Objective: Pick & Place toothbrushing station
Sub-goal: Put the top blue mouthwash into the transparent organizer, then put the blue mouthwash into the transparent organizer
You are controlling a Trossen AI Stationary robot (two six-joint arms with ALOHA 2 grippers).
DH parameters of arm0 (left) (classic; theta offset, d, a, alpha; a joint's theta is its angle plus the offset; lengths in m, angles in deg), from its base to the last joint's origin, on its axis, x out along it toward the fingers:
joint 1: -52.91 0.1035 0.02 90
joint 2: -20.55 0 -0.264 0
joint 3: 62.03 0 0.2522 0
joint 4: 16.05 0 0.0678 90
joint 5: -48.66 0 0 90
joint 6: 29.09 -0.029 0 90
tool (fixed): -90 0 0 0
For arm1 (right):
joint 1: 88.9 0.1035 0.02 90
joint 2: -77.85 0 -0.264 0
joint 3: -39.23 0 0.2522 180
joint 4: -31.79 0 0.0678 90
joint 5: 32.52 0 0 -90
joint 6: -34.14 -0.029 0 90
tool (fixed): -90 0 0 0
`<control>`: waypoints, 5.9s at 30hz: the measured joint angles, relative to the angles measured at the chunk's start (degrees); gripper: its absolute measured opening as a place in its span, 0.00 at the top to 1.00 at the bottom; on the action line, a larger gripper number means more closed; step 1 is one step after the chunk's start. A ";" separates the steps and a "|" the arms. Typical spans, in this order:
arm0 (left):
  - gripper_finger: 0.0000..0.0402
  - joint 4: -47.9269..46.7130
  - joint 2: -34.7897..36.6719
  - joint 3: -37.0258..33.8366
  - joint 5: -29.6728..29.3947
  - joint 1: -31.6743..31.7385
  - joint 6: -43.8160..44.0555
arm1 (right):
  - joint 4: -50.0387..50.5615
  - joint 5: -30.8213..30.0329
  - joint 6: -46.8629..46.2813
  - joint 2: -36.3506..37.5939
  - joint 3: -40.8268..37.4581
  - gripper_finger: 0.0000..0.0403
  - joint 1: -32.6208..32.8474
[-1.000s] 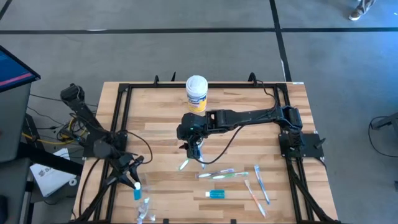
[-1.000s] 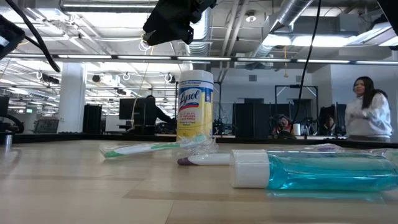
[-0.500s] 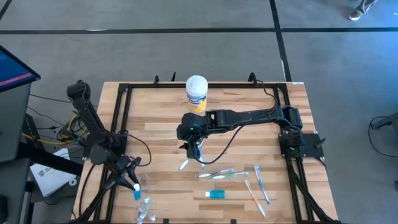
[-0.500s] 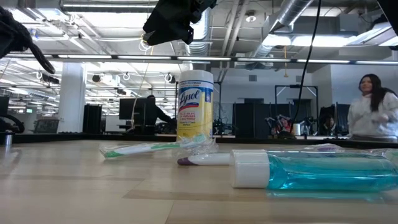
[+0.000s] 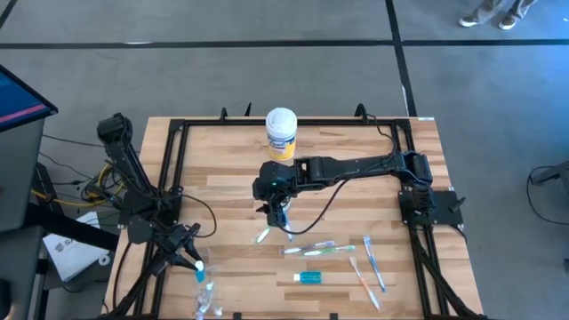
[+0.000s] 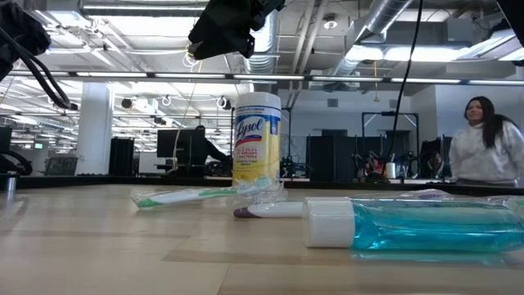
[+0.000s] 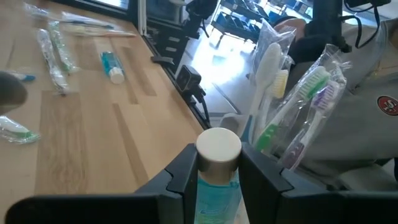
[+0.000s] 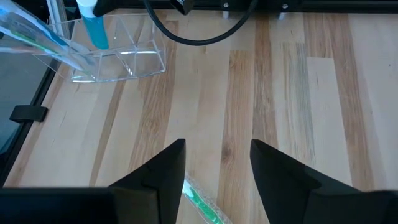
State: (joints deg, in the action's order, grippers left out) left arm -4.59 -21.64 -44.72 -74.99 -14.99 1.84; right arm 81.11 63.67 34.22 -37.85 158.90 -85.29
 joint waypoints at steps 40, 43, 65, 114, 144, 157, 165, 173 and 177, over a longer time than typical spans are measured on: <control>0.71 12.72 -12.86 0.00 0.67 0.04 2.46 | 0.01 -0.02 0.54 0.00 0.00 0.58 -0.02; 0.71 12.87 -13.07 0.00 0.66 0.04 2.44 | 0.01 -0.02 0.54 0.00 0.00 0.58 -0.02; 0.71 15.91 -13.05 0.02 0.68 0.04 -0.67 | 0.01 -0.02 0.37 0.02 0.00 0.58 -0.02; 0.57 24.19 -13.02 0.02 -16.97 0.73 -6.65 | 14.03 -1.87 -4.81 0.04 -0.04 0.58 0.65; 0.57 26.66 -12.50 1.60 3.36 35.43 -6.72 | 20.57 -10.79 -22.04 3.14 -15.50 0.58 19.48; 0.57 27.84 -12.50 2.36 4.63 37.14 -9.69 | 16.11 -10.56 -32.02 3.09 -15.50 0.58 27.68; 0.57 28.76 -12.50 2.36 4.61 37.09 -9.47 | 14.33 -10.74 -37.71 2.99 -15.50 0.58 30.89; 0.57 28.98 -12.50 2.36 4.62 37.07 -8.62 | 13.31 -13.71 -43.00 2.95 -15.50 0.58 33.92; 0.57 29.04 -12.50 2.36 4.61 37.07 -8.04 | 13.06 -15.61 -44.64 2.63 -15.44 0.58 34.73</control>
State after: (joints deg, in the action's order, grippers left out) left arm 24.45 -34.14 -42.36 -70.38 22.08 -6.20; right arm 94.18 48.06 -10.42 -35.22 143.45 -50.55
